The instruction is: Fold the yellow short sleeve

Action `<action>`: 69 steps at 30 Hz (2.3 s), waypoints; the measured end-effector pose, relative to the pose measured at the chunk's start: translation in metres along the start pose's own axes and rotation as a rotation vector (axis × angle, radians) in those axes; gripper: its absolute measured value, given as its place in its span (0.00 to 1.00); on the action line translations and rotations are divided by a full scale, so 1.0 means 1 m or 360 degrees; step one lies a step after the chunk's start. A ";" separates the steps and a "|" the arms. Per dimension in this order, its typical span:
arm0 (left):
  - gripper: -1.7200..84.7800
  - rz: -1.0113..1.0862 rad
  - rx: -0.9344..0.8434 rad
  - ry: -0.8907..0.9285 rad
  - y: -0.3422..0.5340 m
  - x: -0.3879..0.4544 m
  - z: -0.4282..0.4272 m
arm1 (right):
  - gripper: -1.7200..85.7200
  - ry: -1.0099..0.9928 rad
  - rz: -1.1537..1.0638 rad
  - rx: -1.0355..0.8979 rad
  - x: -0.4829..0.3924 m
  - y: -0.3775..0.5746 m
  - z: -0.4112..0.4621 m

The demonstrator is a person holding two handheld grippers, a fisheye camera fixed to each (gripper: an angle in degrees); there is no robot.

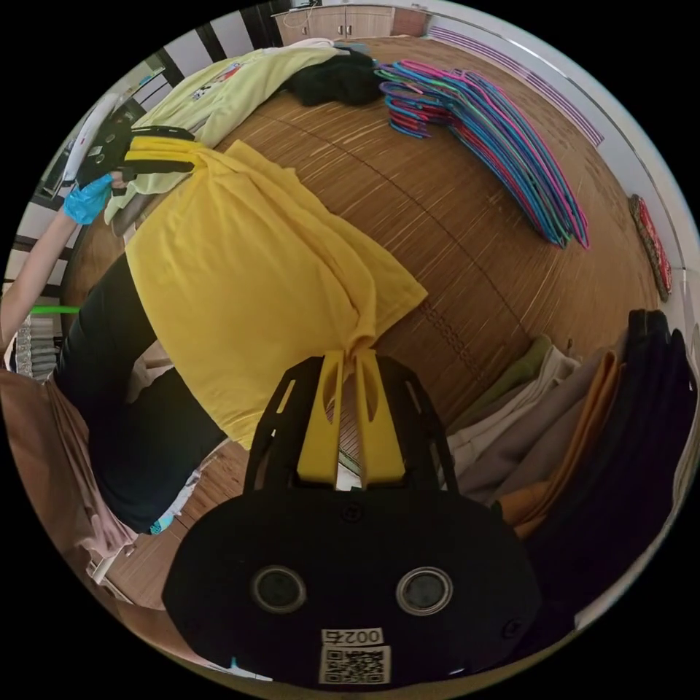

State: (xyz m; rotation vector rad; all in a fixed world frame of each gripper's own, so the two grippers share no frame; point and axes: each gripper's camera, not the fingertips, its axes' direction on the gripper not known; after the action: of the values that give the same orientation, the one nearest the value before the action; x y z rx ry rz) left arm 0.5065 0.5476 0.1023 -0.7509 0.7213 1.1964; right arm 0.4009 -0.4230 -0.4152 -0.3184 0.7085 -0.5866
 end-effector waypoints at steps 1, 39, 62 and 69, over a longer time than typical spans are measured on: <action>0.01 -0.0006 0.0023 -0.0008 0.000 -0.001 -0.004 | 0.02 0.0004 0.0006 0.0020 0.003 0.003 -0.002; 0.02 -0.0544 0.0239 0.0106 0.005 -0.067 0.037 | 0.09 0.0098 0.0942 0.0777 0.102 0.087 0.032; 0.01 -0.0526 0.0257 -0.0036 0.025 -0.065 0.034 | 0.04 -0.0183 0.1041 0.0928 0.125 0.150 0.031; 0.01 -0.0539 0.0295 -0.0085 0.031 -0.066 0.030 | 0.01 0.0217 0.0924 0.0850 0.110 0.151 0.021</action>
State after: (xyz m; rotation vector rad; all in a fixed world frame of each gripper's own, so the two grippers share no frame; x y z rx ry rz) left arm 0.4647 0.5429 0.1693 -0.6536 0.6221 0.8273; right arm 0.5419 -0.3674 -0.5267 0.4201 0.7054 -0.2235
